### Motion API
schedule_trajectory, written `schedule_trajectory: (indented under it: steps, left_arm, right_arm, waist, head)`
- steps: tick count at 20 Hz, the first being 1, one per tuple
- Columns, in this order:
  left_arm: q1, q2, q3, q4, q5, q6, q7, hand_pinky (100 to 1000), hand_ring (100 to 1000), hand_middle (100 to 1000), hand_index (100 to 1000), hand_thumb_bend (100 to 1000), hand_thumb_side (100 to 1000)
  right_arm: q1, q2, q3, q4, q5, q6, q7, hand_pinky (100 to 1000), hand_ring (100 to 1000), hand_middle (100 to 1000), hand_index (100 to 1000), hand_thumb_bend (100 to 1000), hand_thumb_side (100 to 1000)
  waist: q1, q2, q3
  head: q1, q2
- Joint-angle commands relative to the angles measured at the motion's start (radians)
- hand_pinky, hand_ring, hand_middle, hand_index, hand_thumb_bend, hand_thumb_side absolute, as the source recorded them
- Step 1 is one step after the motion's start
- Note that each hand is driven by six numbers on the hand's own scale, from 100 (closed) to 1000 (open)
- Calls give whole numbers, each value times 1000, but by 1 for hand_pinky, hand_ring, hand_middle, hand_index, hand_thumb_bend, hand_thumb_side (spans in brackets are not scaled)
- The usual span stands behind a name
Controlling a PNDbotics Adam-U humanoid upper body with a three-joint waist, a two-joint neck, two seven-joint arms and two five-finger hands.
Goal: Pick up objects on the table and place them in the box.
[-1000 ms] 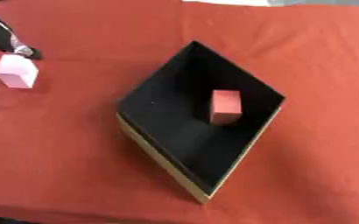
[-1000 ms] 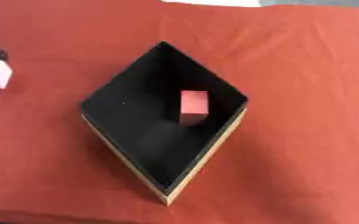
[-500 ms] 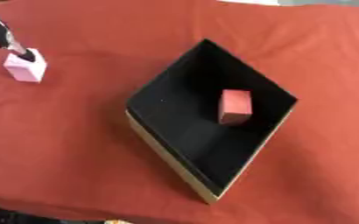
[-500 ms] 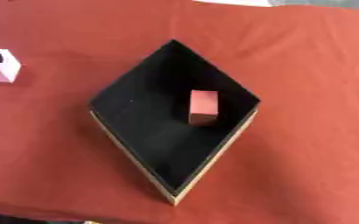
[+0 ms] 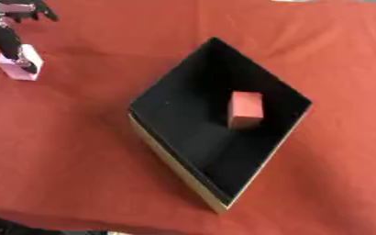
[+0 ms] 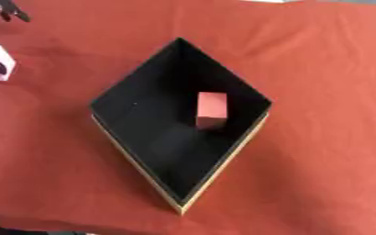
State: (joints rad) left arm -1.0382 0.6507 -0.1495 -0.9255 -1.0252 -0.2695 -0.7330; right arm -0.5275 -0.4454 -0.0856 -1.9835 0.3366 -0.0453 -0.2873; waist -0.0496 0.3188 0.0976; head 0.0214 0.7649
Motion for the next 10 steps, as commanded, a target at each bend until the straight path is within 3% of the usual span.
schedule_trajectory:
  steps: [1, 3, 7, 10]
  left_arm:
    - [-27, 10, 13, 13, -2, -2, 5, 688, 843, 897, 940, 652, 100]
    - [-28, 6, 16, 11, 17, -1, 2, 674, 832, 894, 940, 606, 100]
    - [-36, 17, 18, -19, 45, 10, -11, 707, 847, 899, 943, 622, 138]
    - [-41, 27, 29, -53, 71, 24, -8, 700, 843, 898, 947, 546, 177]
  right_arm:
    - [-13, -22, -4, -17, -7, 3, -2, 812, 649, 536, 799, 100, 664]
    - [-12, -23, -4, -17, -8, 3, -3, 812, 648, 536, 799, 100, 664]
    - [-10, -26, -4, -17, -9, 5, -5, 813, 648, 535, 799, 100, 663]
    - [-8, -28, -5, -16, -9, 5, -5, 813, 648, 535, 799, 100, 664]
  waist:
    - [4, -16, -2]
    - [4, -14, -4]
    - [5, -15, -4]
    - [5, -17, -1]
  head:
    - [2, 5]
    - [-1, 5]
    - [-1, 5]
    - [-3, 5]
